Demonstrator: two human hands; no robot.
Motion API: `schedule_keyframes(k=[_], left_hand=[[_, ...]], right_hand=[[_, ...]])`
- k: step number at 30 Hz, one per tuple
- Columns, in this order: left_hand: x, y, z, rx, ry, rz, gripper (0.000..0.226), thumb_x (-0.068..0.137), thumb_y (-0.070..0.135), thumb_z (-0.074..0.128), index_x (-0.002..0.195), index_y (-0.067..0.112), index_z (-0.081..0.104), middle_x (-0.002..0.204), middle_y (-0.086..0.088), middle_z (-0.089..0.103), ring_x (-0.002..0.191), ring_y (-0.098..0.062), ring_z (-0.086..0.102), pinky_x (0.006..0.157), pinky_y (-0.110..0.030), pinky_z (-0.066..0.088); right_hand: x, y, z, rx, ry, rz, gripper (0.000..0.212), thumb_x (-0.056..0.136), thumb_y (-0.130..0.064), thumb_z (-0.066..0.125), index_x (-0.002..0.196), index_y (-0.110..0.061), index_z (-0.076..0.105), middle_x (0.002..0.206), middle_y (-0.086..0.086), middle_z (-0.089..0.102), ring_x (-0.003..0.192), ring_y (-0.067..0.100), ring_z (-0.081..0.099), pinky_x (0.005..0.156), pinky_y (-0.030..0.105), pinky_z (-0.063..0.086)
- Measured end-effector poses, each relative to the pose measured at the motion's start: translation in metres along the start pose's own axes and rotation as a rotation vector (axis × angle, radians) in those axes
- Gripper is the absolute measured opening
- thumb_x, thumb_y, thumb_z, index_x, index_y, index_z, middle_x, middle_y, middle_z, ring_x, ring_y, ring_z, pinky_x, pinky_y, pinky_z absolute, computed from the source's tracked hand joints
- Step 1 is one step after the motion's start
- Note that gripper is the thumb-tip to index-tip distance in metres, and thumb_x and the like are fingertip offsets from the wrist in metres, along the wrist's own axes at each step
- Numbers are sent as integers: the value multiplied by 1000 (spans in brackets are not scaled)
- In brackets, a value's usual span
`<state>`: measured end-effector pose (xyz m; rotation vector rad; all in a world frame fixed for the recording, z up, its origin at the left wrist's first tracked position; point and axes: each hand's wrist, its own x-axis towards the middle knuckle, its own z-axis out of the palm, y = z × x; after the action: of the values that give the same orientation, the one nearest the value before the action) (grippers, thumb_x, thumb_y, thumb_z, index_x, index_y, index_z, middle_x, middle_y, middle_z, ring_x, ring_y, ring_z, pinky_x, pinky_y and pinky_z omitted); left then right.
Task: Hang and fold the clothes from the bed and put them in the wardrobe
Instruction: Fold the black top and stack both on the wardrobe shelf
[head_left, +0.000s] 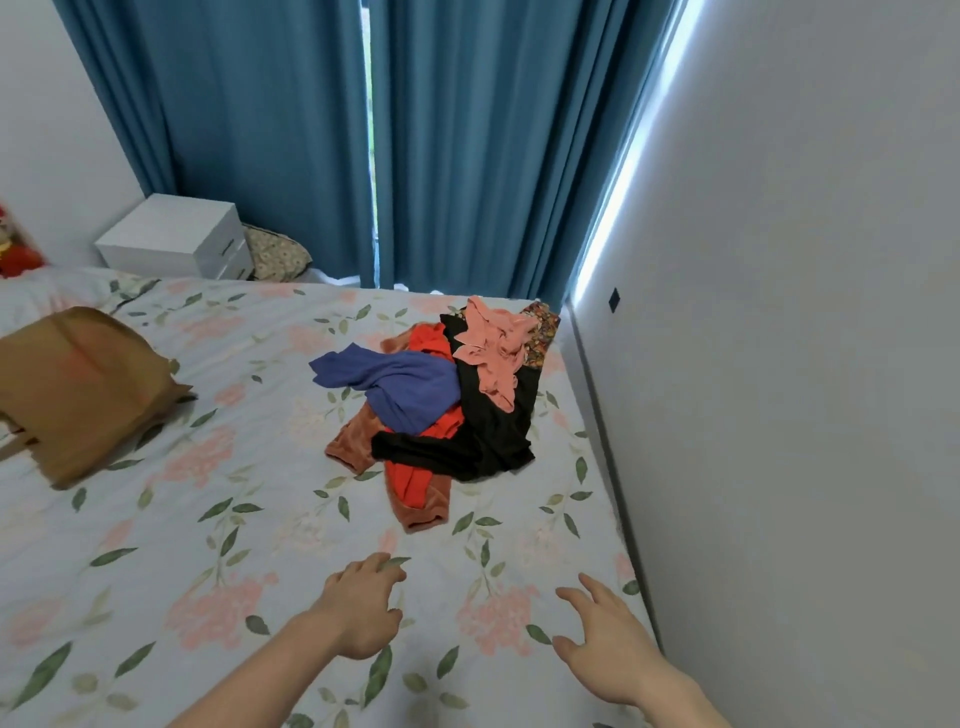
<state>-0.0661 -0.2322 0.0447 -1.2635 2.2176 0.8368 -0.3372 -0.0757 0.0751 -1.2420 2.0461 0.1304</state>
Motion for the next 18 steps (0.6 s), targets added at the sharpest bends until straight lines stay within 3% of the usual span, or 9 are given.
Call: schedule_keyframes(k=[6, 13, 18], left_hand=[[105, 21, 20, -46, -80, -170, 64, 97, 35, 46, 158, 23, 27, 165, -3, 15, 147, -31, 26, 117, -44, 30], [263, -25, 81, -43, -85, -354, 73, 92, 34, 53, 157, 20, 22, 166, -6, 5, 143, -35, 28, 111, -44, 40], [372, -69, 132, -53, -46, -440, 116, 77, 57, 73, 160, 28, -3, 167, -2, -16, 149, -42, 12, 112, -54, 38]], right_hand=[[121, 46, -17, -114, -92, -49, 70, 98, -44, 51, 160, -31, 22, 170, -3, 2, 156, 24, 8, 124, 45, 21], [294, 71, 32, -150, -100, -63, 73, 101, -38, 50, 162, -29, 12, 170, -3, -3, 155, 26, 12, 120, 43, 31], [410, 73, 74, -66, 15, -74, 78, 101, -35, 53, 162, -28, 5, 170, -1, -2, 154, 26, 17, 117, 40, 35]])
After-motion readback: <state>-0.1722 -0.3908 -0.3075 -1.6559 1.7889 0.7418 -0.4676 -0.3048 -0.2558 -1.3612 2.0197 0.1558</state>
